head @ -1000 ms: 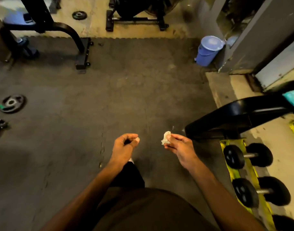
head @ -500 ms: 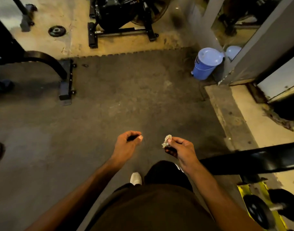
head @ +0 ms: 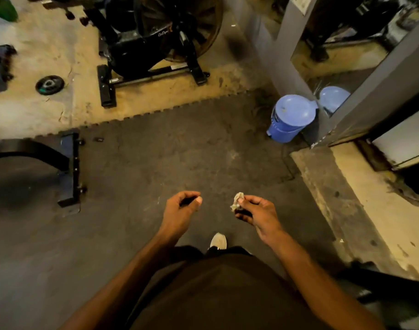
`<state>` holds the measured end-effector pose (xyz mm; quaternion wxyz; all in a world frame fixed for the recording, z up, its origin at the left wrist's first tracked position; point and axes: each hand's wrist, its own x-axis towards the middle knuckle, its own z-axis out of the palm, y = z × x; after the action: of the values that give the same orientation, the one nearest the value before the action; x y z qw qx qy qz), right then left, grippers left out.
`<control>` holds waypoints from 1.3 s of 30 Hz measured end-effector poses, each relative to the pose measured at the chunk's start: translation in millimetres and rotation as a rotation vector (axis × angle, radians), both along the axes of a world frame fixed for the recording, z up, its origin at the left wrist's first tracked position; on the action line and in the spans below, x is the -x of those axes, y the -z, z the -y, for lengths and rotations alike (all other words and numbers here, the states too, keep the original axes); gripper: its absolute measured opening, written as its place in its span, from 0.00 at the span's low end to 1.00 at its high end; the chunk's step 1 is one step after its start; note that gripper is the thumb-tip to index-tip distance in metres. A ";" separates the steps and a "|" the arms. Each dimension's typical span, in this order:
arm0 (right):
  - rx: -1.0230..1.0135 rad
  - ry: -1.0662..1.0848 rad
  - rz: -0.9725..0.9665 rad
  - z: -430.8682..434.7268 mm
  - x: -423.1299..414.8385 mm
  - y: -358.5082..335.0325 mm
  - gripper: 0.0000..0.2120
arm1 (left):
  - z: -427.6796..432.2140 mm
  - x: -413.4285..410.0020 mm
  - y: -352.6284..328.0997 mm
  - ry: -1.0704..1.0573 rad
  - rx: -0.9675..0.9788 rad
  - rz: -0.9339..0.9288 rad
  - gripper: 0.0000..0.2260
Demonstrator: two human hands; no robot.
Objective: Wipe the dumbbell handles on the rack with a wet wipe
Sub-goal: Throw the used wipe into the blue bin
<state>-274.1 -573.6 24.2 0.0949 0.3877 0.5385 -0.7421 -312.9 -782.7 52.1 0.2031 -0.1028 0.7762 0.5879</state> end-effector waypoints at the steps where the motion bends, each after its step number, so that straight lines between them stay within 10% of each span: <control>1: -0.012 -0.016 -0.005 -5.4 23.4 -3.2 0.05 | -6.3 21.9 -1.7 -0.004 -0.002 -0.006 0.06; 22: 0.042 0.580 -0.048 -201.0 507.3 -15.4 0.06 | -249.6 609.7 2.8 0.453 -0.028 -0.035 0.04; 39: -0.012 0.937 -0.013 -400.0 650.8 8.5 0.05 | -519.3 813.8 31.6 0.931 0.028 -0.014 0.08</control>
<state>-924.9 -173.6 15.7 -0.2560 0.5848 0.3104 -0.7043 -1126.7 -263.3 20.5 0.4386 0.2575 0.7492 0.4243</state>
